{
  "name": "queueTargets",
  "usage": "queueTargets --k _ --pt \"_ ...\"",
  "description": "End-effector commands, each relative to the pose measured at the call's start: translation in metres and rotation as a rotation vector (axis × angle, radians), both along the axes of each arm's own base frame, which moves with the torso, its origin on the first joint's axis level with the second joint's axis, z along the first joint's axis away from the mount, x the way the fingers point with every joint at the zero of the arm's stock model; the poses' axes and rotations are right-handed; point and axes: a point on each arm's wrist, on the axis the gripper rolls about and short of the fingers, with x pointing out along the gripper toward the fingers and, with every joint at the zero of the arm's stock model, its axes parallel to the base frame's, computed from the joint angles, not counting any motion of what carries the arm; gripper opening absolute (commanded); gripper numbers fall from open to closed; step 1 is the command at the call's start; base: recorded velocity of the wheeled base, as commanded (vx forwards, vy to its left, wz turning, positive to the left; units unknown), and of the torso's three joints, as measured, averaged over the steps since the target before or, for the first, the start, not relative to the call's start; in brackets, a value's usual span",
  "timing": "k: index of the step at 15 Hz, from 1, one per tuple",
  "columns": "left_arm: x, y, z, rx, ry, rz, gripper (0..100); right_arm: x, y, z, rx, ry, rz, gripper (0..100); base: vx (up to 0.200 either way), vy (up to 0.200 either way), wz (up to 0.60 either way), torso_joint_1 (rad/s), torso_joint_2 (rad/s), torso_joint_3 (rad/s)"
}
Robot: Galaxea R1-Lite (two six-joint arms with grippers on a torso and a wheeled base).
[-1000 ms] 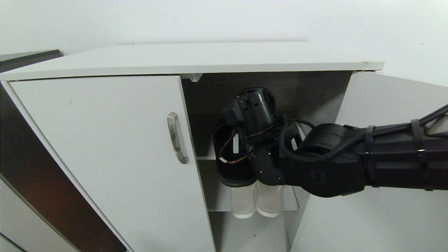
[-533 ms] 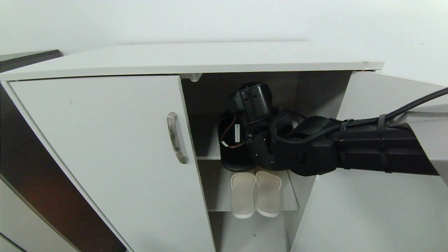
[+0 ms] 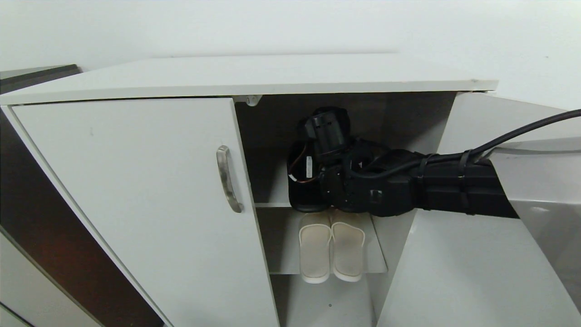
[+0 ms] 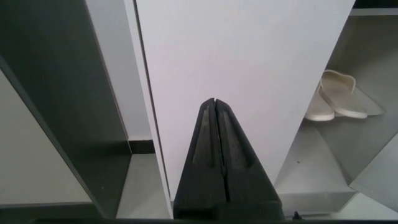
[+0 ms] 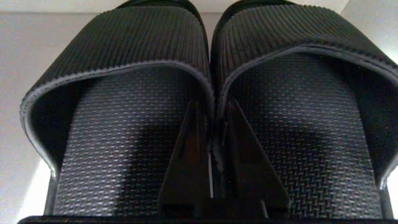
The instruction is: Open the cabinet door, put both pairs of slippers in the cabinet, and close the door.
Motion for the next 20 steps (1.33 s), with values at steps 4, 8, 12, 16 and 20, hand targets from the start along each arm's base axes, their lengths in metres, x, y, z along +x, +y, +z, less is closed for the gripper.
queueTargets --k 4,8,12,16,20 --pt "0.000 0.000 0.000 -0.005 0.000 -0.001 0 0.010 -0.001 -0.004 -0.005 -0.002 -0.016 0 0.000 0.000 0.00 0.000 0.00 0.000" --pt "0.000 0.000 0.000 -0.005 0.000 -0.001 0 0.014 -0.003 -0.008 -0.011 0.003 -0.024 0 0.000 0.000 0.00 0.000 0.00 0.000" --pt "0.000 0.000 0.000 -0.005 0.000 0.001 0 0.016 -0.003 -0.010 -0.016 0.008 -0.027 0 0.000 0.000 0.00 0.000 0.00 0.000" --pt "0.000 0.000 0.000 -0.005 0.000 -0.001 0 0.016 -0.003 -0.011 -0.015 0.009 -0.028 100 0.000 0.000 0.00 0.000 0.00 0.000" --pt "0.000 0.000 0.000 -0.005 0.000 -0.001 0 0.008 -0.006 -0.006 -0.011 0.009 -0.026 100 0.000 0.000 0.00 0.000 0.00 0.000"
